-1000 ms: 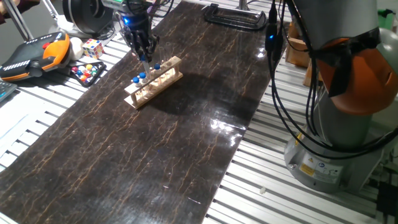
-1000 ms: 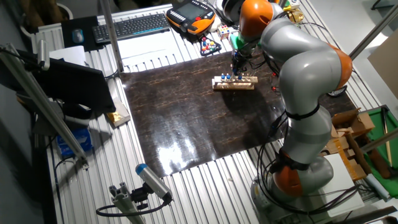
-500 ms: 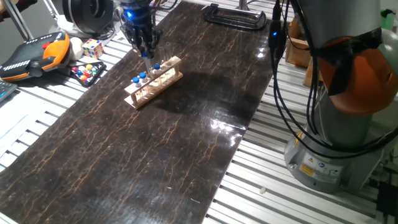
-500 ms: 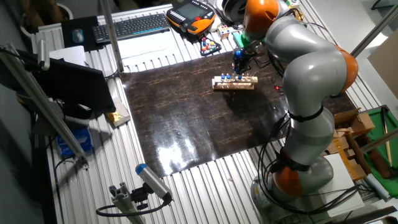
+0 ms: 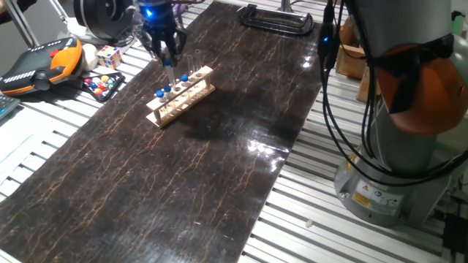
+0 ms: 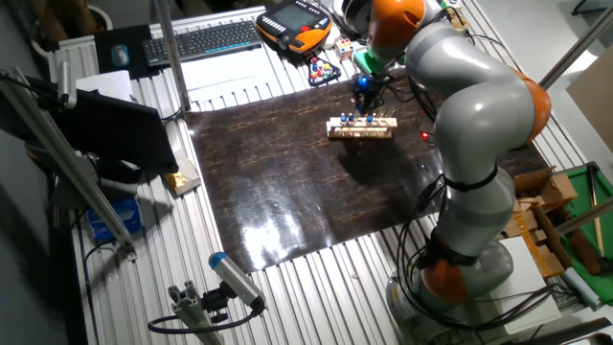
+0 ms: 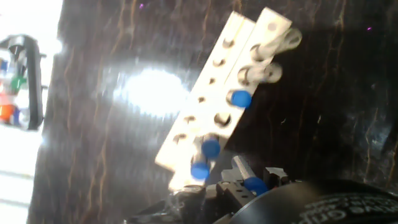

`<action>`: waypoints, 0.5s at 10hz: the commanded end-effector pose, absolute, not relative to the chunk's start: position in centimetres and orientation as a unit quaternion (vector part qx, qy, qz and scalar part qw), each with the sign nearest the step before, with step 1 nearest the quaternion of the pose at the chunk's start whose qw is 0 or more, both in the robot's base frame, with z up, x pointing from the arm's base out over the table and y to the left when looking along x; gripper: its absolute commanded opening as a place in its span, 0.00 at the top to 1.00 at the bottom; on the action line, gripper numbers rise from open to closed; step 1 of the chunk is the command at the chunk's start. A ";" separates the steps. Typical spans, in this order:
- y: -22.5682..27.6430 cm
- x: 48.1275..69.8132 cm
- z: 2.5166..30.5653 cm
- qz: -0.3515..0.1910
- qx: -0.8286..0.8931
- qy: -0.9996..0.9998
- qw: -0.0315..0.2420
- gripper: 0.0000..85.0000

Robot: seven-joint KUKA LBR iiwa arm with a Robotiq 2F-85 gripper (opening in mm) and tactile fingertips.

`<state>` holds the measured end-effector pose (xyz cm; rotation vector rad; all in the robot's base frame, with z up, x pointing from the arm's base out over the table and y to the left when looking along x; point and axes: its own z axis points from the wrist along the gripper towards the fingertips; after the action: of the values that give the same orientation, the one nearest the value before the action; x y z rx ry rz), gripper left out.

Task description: Shake the test tube

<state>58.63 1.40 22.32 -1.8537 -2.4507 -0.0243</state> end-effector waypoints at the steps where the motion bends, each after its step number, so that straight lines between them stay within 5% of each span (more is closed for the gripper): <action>1: 2.3 58.6 22.4 -0.005 -0.560 -0.828 0.035 0.99; 5: 5.1 58.1 21.7 -0.035 -0.493 -0.868 0.052 0.99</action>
<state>58.02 5.24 21.66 -1.6124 -2.5776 -0.1129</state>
